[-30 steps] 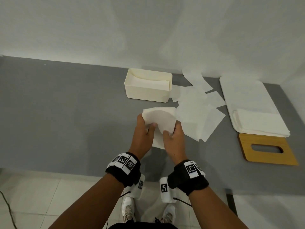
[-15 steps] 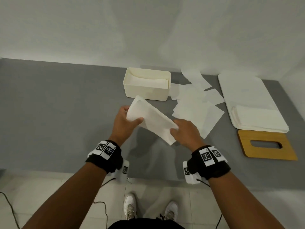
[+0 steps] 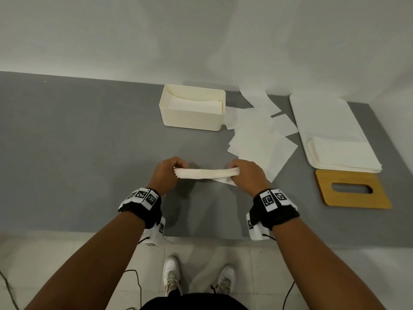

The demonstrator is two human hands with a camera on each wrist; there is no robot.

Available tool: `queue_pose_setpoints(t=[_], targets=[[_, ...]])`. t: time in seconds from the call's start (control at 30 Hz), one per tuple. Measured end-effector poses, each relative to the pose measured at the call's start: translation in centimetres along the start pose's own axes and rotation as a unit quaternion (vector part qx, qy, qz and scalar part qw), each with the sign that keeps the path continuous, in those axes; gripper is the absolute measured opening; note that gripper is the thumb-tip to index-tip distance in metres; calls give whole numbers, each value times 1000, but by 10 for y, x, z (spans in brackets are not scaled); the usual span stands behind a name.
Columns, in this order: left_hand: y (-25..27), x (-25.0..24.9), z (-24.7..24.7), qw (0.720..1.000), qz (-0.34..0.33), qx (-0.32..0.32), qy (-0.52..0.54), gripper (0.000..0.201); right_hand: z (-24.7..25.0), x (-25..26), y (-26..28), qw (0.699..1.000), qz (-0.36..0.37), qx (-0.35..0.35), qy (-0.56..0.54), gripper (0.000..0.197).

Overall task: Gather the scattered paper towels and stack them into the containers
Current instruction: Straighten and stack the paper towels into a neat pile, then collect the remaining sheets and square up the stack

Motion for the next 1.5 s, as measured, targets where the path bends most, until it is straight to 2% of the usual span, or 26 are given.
queue_pose_setpoints(t=[0.03,0.1,0.17,0.23,0.33,0.43,0.57,0.63,0.73,0.8,0.87,0.97,1.1,1.2,1.27,1.37,1.43,1.5], targets=[[-1,2,-2,1000,-1,-3,9,48,-4,-7,-2,997,-40,-14,-68,19],[-5,4,-2,999,15,-21,30,50,-8,-21,-4,968,-108,-66,-215,12],[-7,5,-2,998,25,-25,58,46,-13,-27,1,924,-167,-82,-333,12],[-6,2,-7,996,22,-13,86,35,-21,-23,4,902,-196,-68,-379,14],[-5,-9,-18,990,41,-25,131,24,-27,-10,1,913,-191,-61,-354,20],[-6,-14,-21,984,73,-43,159,16,-23,-3,-1,909,-179,-116,-358,19],[-5,-12,-20,982,67,-50,166,8,-15,-2,4,895,-144,-173,-386,12],[-3,-12,-21,979,68,-69,180,9,-17,-3,9,883,-155,-168,-410,24],[1,-11,-24,977,76,-69,188,10,-29,-7,11,874,-189,-119,-432,39],[4,-11,-26,981,72,-56,172,9,-34,-8,9,891,-184,-112,-400,27],[5,-14,-27,983,57,-63,161,10,-31,-6,5,892,-172,-139,-395,16],[8,-21,-25,982,43,-103,152,13,-29,-7,6,879,-162,-169,-415,15],[12,-13,-26,992,50,-69,92,17,-39,-9,13,912,-161,-128,-355,15],[5,-13,-18,993,47,-83,69,16,-35,-9,8,914,-154,-139,-349,10],[-9,-17,-7,990,75,-80,89,20,-22,-6,-1,914,-150,-138,-352,8],[-38,-20,14,967,181,-25,177,32,2,1,-22,909,-155,-114,-369,7],[-56,-27,30,939,239,-1,248,35,18,7,-39,891,-175,-83,-410,3],[-73,-38,45,931,256,1,259,32,32,15,-56,876,-191,-53,-440,11]])
Point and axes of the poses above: each hand's wrist, its own y-axis away from the middle knuckle, its own z-axis out of the back of the hand, x = y × z, the point moved 1 cm from there along -y, towards the middle knuckle, and after that the axes turned 6 degrees about -x, right-handed, at the moved point
